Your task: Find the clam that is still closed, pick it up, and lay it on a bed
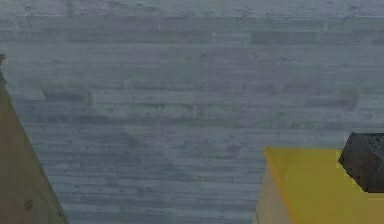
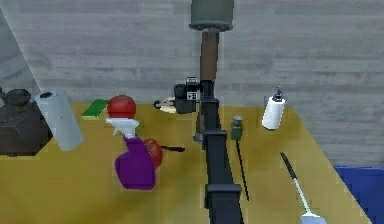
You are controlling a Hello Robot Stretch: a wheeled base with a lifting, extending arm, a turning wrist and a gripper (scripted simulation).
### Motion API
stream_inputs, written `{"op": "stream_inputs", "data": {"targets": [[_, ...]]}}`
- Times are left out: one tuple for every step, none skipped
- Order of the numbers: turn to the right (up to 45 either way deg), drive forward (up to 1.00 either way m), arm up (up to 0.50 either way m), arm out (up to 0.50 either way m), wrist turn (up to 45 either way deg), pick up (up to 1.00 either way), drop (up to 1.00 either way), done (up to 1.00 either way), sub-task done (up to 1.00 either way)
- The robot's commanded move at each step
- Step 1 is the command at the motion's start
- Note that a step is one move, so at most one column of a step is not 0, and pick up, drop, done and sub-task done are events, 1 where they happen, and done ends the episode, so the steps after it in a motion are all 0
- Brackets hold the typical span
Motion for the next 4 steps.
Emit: {"op": "stream_inputs", "data": {"targets": [[0.0, 0.00, 0.10, 0.00, 0.0, 0.00, 0.00, 0.00, 0.00], [0.0, 0.00, 0.04, 0.00, 0.0, 0.00, 0.00, 0.00, 0.00], [0.0, 0.00, 0.00, 0.00, -45.0, 0.00, 0.00, 0.00, 0.00], [0.0, 0.00, 0.00, 0.00, -45.0, 0.00, 0.00, 0.00, 0.00]]}}
